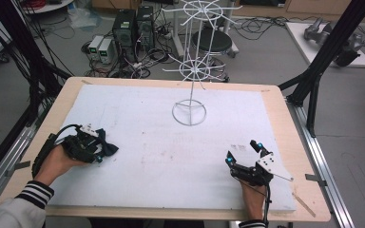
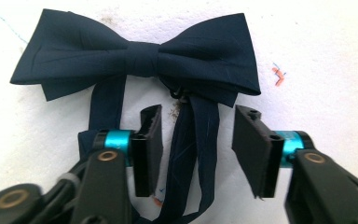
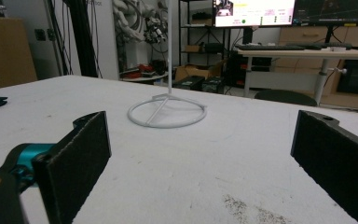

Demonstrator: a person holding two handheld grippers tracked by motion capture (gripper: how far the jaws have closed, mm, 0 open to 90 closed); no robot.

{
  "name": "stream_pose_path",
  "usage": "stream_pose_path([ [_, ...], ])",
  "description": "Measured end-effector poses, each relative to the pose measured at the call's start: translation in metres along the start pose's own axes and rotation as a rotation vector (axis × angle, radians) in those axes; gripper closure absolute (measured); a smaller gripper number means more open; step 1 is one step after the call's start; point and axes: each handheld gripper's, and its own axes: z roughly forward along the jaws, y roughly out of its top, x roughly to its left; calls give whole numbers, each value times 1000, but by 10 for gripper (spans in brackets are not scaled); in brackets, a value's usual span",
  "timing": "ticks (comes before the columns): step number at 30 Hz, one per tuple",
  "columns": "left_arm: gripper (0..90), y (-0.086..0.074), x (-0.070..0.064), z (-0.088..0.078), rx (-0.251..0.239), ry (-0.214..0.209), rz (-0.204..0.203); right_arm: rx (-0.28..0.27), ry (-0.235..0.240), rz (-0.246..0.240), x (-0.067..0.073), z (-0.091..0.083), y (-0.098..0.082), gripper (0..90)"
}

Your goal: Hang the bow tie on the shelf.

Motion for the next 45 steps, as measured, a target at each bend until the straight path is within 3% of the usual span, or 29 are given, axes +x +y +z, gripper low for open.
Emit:
stream_pose_path([
  [10,657,4,2,3,44,-4,-23,-1,0,-2,0,0,0,38],
  [17,758,4,5,3,51,4,-42,0,0,-1,0,0,0,38],
  [18,815,4,5,2,47,-1,-42,-1,0,-2,0,0,0,38],
  [24,879,4,5,1,42,-4,-41,-1,0,-1,0,0,0,38],
  [32,882,1,7,-4,2,19,-49,0,0,0,0,0,0,38],
  [38,882,-1,8,-11,-71,22,-71,-1,0,-2,0,0,0,38],
  [45,882,-3,7,-17,-161,38,-68,-1,0,-2,0,0,0,38],
])
